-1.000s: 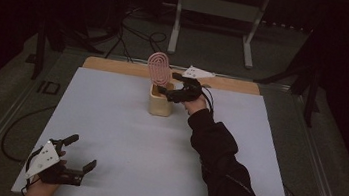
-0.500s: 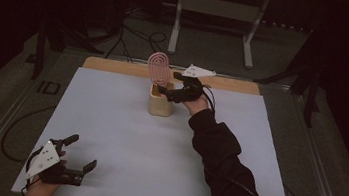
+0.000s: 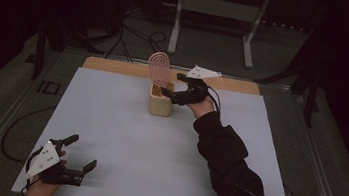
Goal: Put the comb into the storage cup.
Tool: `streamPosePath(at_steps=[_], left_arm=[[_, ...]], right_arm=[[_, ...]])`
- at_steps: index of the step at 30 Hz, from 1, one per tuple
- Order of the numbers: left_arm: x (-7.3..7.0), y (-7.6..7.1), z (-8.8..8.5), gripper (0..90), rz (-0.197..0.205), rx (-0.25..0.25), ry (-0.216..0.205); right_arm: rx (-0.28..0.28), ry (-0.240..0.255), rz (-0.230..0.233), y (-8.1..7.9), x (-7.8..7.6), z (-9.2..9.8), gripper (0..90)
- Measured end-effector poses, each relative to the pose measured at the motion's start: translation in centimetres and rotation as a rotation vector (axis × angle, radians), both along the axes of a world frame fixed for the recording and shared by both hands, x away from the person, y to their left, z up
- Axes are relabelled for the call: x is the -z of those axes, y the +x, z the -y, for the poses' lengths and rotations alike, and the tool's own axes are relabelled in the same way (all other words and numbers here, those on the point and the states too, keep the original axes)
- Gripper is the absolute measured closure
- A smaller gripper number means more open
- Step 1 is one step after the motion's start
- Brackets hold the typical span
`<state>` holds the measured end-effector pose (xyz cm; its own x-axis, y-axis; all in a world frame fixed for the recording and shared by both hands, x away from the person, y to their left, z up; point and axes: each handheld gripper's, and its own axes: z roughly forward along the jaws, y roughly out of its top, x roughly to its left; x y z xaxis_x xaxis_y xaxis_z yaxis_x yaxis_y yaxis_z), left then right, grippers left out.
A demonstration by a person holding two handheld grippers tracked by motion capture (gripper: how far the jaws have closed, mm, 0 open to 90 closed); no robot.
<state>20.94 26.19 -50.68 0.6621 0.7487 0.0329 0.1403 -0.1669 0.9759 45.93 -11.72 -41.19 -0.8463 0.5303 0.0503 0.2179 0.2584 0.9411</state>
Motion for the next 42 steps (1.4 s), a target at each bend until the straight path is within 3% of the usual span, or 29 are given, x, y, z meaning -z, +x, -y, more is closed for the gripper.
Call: streamPosePath(at_steps=[16,25,42], left_arm=[[0.0,0.0,0.1,0.0,0.001,0.000,0.006],[0.0,0.0,0.1,0.0,0.002,0.000,0.005],[-0.1,0.0,0.2,0.0,0.003,0.000,0.007]], right_arm=[[0.006,-0.060,-0.019,-3.3,0.5,3.2,10.2],[0.007,-0.043,-0.022,-6.0,1.0,6.5,10.0],[0.038,-0.069,-0.058,-11.2,4.4,12.1,10.0]])
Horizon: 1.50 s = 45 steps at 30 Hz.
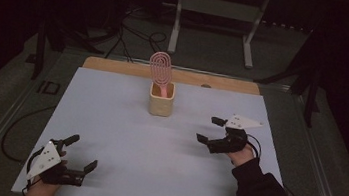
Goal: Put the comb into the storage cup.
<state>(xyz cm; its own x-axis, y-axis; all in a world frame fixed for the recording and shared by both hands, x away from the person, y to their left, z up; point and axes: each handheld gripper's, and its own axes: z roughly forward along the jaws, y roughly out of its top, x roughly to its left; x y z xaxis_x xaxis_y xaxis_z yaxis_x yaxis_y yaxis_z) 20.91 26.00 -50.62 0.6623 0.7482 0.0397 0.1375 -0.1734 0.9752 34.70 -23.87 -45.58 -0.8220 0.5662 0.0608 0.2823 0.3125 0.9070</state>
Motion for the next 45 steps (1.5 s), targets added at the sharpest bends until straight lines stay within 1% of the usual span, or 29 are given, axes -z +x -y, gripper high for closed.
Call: streamPosePath(at_steps=[3,5,7,8,15,17,22,24,27,28,30,32,34,36,39,41,43,45], left_arm=[[0.0,0.0,0.0,0.0,0.001,0.001,0.000],[0.0,0.0,0.0,0.0,0.002,0.002,0.001],[0.0,0.0,0.0,0.0,0.000,0.002,0.001],[0.0,0.0,0.0,0.0,0.001,0.002,0.003],[0.0,0.0,0.1,0.0,0.001,0.005,0.004],[0.0,0.0,0.1,0.0,0.001,0.006,0.004],[0.0,0.0,0.1,0.0,-0.001,0.006,0.005],[0.0,0.1,0.1,0.0,0.000,0.006,0.004],[0.0,0.0,0.1,0.0,-0.001,0.005,0.003],[0.0,0.0,0.1,0.0,-0.001,0.006,0.003],[0.1,0.1,0.1,0.0,-0.002,0.005,0.004],[0.1,0.1,0.1,0.0,-0.003,0.005,0.004],[0.1,0.1,0.1,0.0,-0.003,0.005,0.005],[0.1,0.1,0.1,0.0,-0.003,0.005,0.005],[0.1,0.1,0.1,0.0,-0.004,0.006,0.007],[0.1,0.1,0.1,0.0,-0.005,0.006,0.008],[0.1,0.1,0.1,0.0,-0.005,0.007,0.009],[0.2,0.1,0.2,0.0,-0.007,0.007,0.008]], right_arm=[[0.011,-0.003,-0.002,-1.0,0.6,0.8,10.0],[0.013,-0.013,-0.013,-1.7,1.1,1.2,10.0],[0.018,-0.038,-0.019,-2.3,1.5,1.6,10.0],[0.020,-0.040,-0.021,-2.7,1.7,1.7,10.0],[0.050,-0.017,-0.024,-5.2,2.6,3.6,9.7],[0.061,-0.024,-0.023,-5.8,2.8,4.1,9.7],[0.094,-0.013,-0.029,-7.1,3.3,5.5,9.7],[0.109,-0.026,-0.029,-7.5,3.6,6.0,9.7],[0.127,-0.033,-0.040,-8.3,4.1,6.6,9.7],[0.145,-0.050,-0.031,-8.8,4.4,7.0,9.7],[0.153,-0.056,-0.031,-9.1,4.6,7.2,9.7],[0.158,-0.041,-0.042,-9.4,4.9,7.6,9.7],[0.168,-0.044,-0.045,-9.8,5.1,7.8,9.7],[0.169,-0.035,-0.047,-10.1,5.2,7.9,9.8],[0.177,-0.041,-0.049,-10.5,5.3,8.0,9.8],[0.181,-0.060,-0.052,-10.7,5.5,8.0,9.7],[0.172,-0.073,-0.056,-10.7,5.7,7.9,9.7],[0.176,-0.086,-0.057,-10.5,5.8,7.7,9.7]])
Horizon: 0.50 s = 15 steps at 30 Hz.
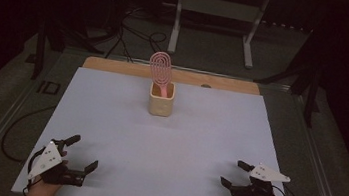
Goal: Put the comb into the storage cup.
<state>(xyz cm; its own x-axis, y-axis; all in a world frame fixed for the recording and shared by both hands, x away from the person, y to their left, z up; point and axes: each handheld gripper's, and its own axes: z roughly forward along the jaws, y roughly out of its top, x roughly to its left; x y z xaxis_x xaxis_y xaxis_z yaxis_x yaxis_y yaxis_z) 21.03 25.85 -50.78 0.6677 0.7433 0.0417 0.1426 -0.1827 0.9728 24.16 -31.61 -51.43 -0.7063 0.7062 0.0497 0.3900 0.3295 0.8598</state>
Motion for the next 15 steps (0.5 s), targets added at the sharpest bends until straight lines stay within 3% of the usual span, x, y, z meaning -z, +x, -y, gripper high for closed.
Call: streamPosePath(at_steps=[8,15], left_arm=[[0.01,0.00,0.09,0.0,0.000,0.001,0.011],[0.03,-0.03,0.09,0.0,0.000,0.001,0.014]], right_arm=[[0.048,-0.011,0.011,0.74,0.24,0.11,9.7],[0.054,-0.013,0.012,0.86,0.23,0.07,9.8]])
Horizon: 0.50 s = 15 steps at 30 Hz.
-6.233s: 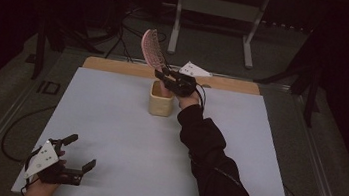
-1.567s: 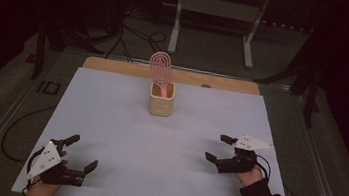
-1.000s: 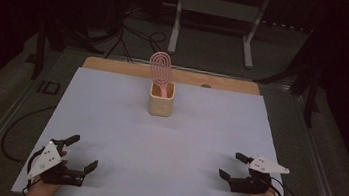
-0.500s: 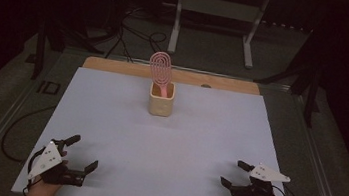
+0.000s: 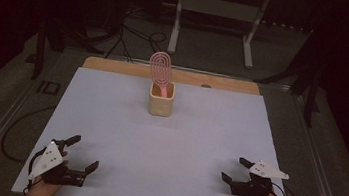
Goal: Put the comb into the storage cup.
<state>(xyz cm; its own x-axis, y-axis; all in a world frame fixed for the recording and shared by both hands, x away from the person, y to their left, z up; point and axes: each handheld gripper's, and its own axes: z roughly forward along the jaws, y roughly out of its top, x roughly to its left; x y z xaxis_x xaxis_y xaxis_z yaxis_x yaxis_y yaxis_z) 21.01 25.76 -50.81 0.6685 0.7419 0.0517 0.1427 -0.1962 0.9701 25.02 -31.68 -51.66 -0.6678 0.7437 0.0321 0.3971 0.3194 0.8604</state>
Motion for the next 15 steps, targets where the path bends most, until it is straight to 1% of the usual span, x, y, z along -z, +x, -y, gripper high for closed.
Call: streamPosePath(at_steps=[4,6,9,11,12,15], left_arm=[[0.00,-0.02,-0.02,0.0,0.001,-0.002,-0.003],[0.02,-0.01,-0.02,0.0,-0.001,-0.001,0.000],[0.00,-0.05,0.04,0.0,0.002,0.000,0.000],[0.02,-0.05,0.00,0.0,-0.001,-0.001,0.001],[0.02,-0.06,-0.01,0.0,0.000,-0.002,0.001],[0.01,-0.05,-0.03,0.0,0.000,-0.002,-0.001]], right_arm=[[-0.006,-0.001,0.001,0.03,-0.01,-0.09,9.7],[-0.013,0.012,-0.002,0.00,-0.02,-0.16,9.8],[-0.023,0.006,0.005,-0.01,-0.07,-0.25,9.8],[-0.020,0.010,0.007,0.01,-0.12,-0.21,9.7],[-0.017,0.019,0.006,0.02,-0.14,-0.20,9.7],[-0.019,0.020,0.006,0.02,-0.16,-0.21,9.7]])
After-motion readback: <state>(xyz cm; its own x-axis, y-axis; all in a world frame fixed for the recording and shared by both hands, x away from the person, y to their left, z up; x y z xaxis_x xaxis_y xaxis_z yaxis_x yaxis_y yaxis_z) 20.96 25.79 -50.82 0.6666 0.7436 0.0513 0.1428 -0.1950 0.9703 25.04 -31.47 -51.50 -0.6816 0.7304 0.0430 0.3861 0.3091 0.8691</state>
